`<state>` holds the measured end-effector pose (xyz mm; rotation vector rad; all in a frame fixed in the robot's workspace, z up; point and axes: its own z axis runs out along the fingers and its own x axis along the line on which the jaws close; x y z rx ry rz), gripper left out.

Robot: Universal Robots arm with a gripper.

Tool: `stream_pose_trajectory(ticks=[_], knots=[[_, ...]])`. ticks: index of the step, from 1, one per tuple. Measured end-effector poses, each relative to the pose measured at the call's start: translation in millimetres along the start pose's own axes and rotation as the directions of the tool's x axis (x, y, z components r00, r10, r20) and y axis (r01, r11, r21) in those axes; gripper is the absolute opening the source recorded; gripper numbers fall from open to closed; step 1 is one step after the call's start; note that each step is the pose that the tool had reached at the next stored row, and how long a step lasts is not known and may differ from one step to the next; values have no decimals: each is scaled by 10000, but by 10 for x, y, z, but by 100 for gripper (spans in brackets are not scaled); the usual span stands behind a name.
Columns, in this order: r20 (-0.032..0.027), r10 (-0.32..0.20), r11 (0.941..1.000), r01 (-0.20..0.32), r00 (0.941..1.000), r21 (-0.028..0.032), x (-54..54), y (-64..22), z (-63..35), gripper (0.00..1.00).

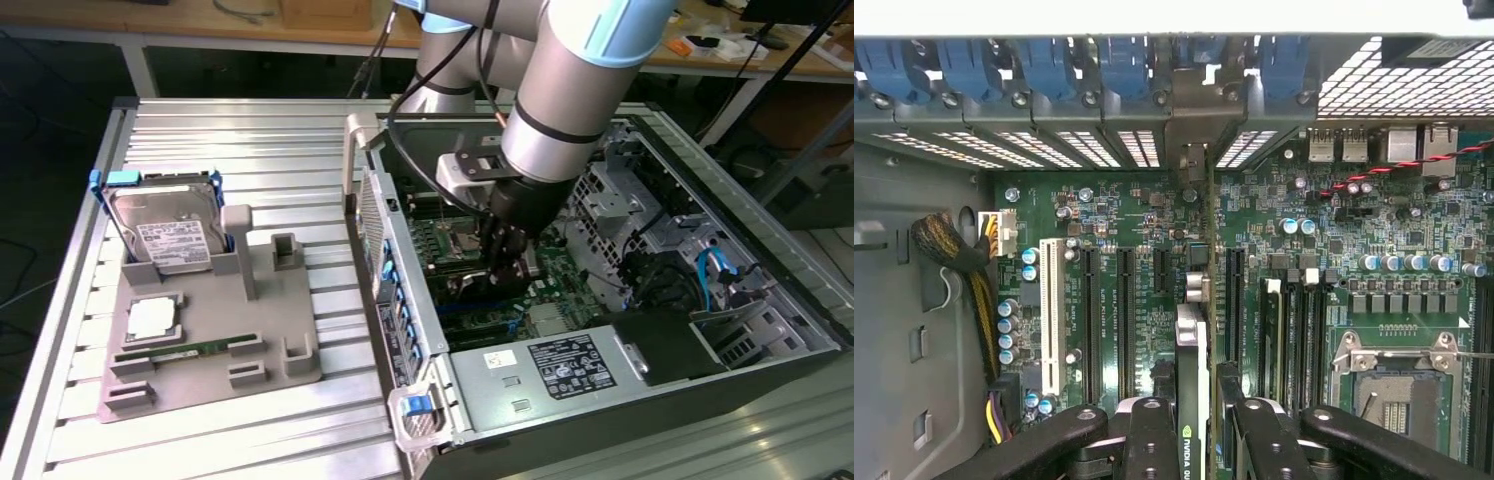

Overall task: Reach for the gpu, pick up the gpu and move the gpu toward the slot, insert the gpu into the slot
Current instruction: 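Insert the gpu into the slot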

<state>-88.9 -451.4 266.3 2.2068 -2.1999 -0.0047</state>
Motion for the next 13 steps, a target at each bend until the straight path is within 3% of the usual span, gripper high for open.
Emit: stream_pose_trajectory(ticks=[7, 13], knots=[[4, 0, 10000, 0, 10000, 1, 0, 0, 6, 27], [5, -2, 10000, 2, 10000, -52, 0, 0, 6, 27]])
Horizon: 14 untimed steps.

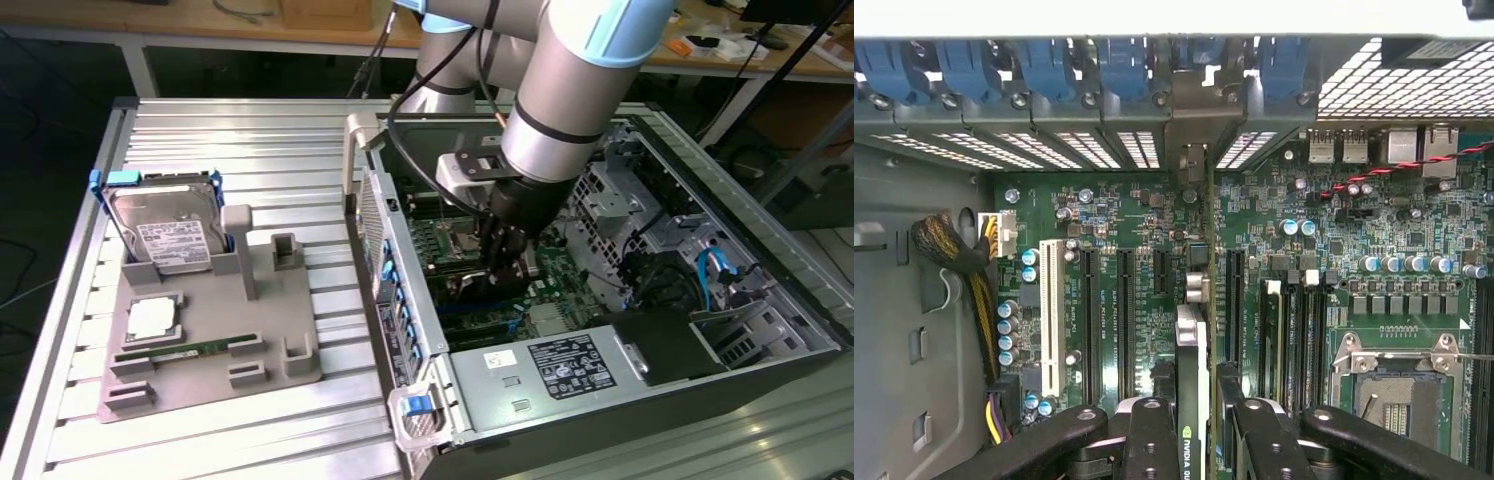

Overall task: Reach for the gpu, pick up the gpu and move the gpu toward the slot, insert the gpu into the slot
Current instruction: 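Insert the gpu into the slot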

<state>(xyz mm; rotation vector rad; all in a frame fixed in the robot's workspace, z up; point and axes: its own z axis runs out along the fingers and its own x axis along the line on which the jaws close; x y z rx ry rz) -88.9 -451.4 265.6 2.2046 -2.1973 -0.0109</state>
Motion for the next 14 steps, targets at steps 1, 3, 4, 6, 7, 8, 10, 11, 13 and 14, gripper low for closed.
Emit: stream_pose_trajectory(ticks=[1, 3, 4, 6, 7, 8, 10, 11, 13, 14], knots=[[1, 0, 10000, 0, 10000, -15, 0, 0, 0, 27], [5, -1, 10000, 1, 10000, -46, 1, 0, 0, 27], [10, -2, 10000, 2, 10000, -68, 1, 0, 1, 27], [10, -1, 10000, 1, 10000, -89, 1, 0, 1, 27], [10, -1, 10000, 1, 10000, -92, 1, 0, 2, 27], [9, 0, 10000, 0, 10000, -93, 1, 1, 3, 27], [9, -1, 10000, 1, 10000, -95, 1, 0, 7, 27], [8, 0, 10000, 0, 10000, -95, 1, 1, 9, 27], [9, 0, 10000, 0, 10000, -95, 1, 0, 15, 27], [9, 0, 10000, 0, 10000, -95, 1, 0, 19, 27]])
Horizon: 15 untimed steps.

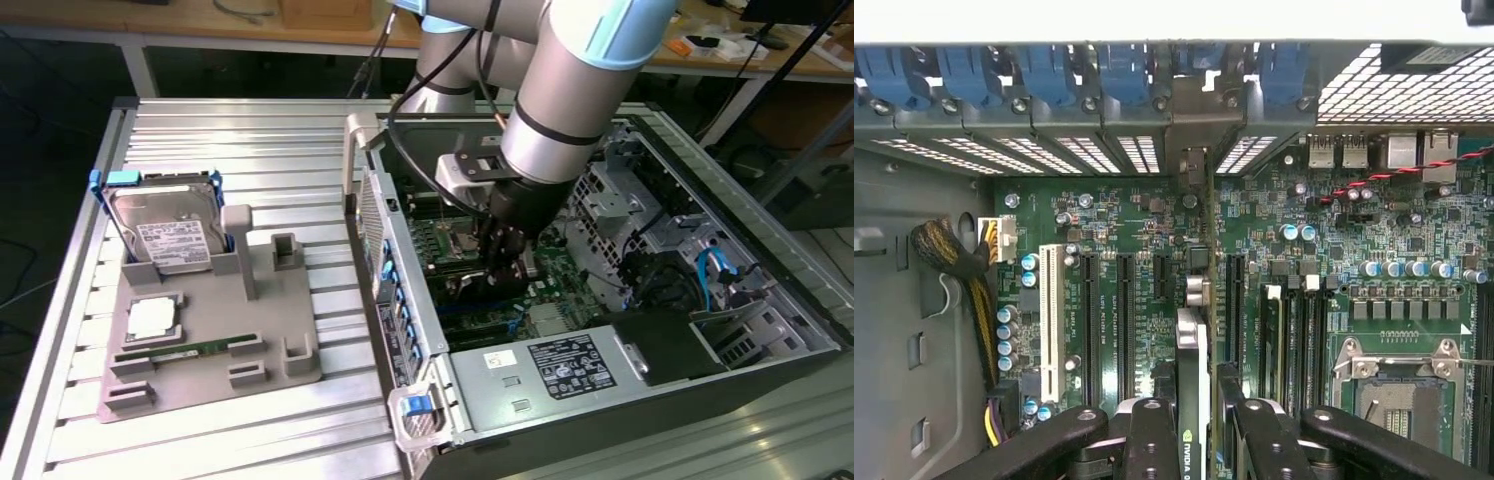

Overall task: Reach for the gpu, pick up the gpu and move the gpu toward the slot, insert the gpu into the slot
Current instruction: 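Insert the gpu into the slot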

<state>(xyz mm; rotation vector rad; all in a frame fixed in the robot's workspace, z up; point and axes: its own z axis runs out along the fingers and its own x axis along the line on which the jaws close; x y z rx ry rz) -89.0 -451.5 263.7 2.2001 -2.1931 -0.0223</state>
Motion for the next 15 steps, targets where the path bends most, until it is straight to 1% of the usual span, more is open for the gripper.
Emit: stream_pose_trajectory(ticks=[6, 15], knots=[[-2, -1, 10000, 1, 10000, -1, 0, -1, 25, 27], [1, -1, 10000, 1, 10000, 1, -1, -1, 28, 27]])
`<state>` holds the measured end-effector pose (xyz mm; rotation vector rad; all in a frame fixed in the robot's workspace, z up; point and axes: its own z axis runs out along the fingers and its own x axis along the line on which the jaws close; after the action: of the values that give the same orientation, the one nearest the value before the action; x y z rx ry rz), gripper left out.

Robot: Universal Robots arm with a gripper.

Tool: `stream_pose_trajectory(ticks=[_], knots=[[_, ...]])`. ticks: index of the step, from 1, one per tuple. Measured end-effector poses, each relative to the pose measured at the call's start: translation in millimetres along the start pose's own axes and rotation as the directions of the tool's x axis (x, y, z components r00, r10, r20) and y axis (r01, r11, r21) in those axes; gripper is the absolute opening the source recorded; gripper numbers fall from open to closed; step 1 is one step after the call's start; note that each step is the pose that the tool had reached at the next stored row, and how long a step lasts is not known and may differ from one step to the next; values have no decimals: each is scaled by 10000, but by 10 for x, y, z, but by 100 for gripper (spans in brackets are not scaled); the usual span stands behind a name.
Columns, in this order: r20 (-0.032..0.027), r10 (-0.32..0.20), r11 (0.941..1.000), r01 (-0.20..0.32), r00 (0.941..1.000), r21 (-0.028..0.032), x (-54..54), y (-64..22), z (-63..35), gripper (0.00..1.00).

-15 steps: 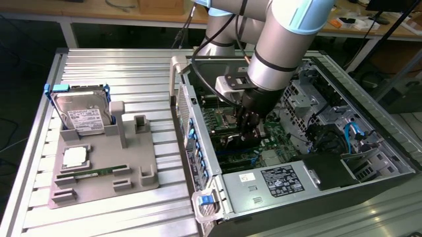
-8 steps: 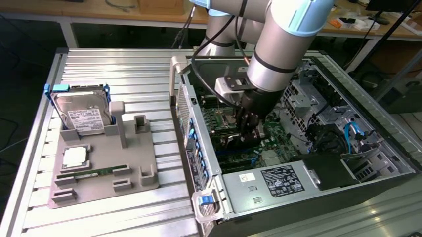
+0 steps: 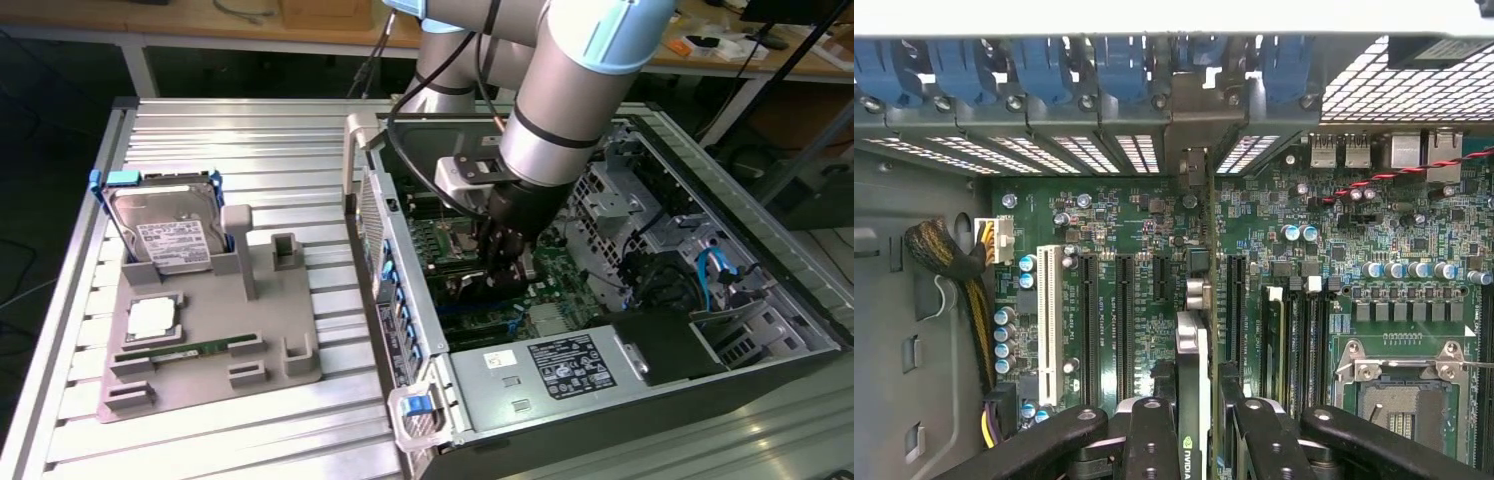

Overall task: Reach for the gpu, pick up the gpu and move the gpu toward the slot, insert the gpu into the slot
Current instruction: 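Insert the gpu into the slot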

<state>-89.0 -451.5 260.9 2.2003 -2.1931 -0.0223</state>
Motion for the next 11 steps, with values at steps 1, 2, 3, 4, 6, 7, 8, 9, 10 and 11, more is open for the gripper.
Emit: stream_pose_trajectory(ticks=[1, 2, 3, 4, 6, 7, 8, 9, 10, 11], knots=[[0, 0, 10000, 0, 10000, 0, 0, 0, 0, 27], [-1, -1, 10000, 1, 10000, 0, -2, -1, 0, 27], [-1, -2, 10000, 2, 10000, 0, -3, -1, 0, 27], [0, -1, 10000, 1, 10000, 0, -3, -1, 0, 27], [-1, 0, 10000, 0, 10000, 0, -4, 0, 0, 27], [0, 0, 10000, 0, 10000, 0, -4, 0, 0, 27], [-1, 0, 10000, 0, 10000, 0, -4, 0, 0, 27], [-1, 0, 10000, 0, 10000, 0, -4, 0, -1, 27], [0, 0, 10000, 0, 10000, 0, -4, 0, -2, 27], [1, 0, 10000, 0, 10000, 0, -4, 0, -3, 27]])
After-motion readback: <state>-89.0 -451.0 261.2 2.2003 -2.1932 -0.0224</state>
